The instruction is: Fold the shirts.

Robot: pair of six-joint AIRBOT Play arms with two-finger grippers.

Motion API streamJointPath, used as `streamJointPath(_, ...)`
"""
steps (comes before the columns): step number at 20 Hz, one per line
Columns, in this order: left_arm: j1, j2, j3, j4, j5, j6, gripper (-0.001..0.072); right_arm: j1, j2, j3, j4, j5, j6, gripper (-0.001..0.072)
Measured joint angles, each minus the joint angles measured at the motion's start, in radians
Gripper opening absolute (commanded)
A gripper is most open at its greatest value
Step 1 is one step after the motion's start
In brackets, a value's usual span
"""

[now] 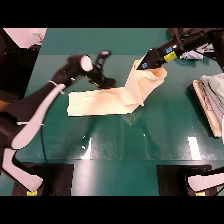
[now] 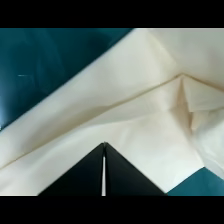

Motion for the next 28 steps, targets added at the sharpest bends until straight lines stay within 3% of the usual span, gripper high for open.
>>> streamJointPath(7,0.256,0.235,0.0,0.096,-0.08,0.031,0.0023,0.253,-0.087,-0.002,0.003,-0.275,-0.016,0.0045)
streamJointPath(9,0.317,0.292,0.0,0.102,-0.098,0.044,0.0023,0.347,-0.151,-0.002,0.003,-0.389,-0.024,0.0414)
streamJointPath(10,0.345,0.318,0.0,0.103,-0.106,0.048,0.0023,0.389,-0.182,-0.002,0.005,-0.451,-0.034,0.0531)
streamJointPath(13,0.407,0.376,0.0,0.109,-0.134,0.055,0.0023,0.483,-0.258,0.026,0.002,-0.583,-0.054,0.0532)
streamJointPath(16,0.441,0.413,0.0,0.111,-0.165,0.07,0.0023,0.492,-0.256,0.043,-0.027,-0.599,-0.064,0.0531)
streamJointPath(24,0.461,0.436,-0.002,0.103,-0.249,0.108,0.0023,0.195,0.002,-0.333,-0.167,-0.398,-0.06,0.0534)
streamJointPath(25,0.462,0.437,-0.002,0.102,-0.251,0.109,0.0023,0.149,0.028,-0.395,-0.169,-0.394,-0.052,0.0548)
streamJointPath(26,0.462,0.437,-0.002,0.101,-0.253,0.11,0.0023,0.104,0.047,-0.459,-0.169,-0.391,-0.042,0.0641)
streamJointPath(28,0.462,0.437,-0.002,0.09,-0.255,0.111,0.0023,0.029,0.064,-0.563,-0.137,-0.389,-0.035,0.0667)
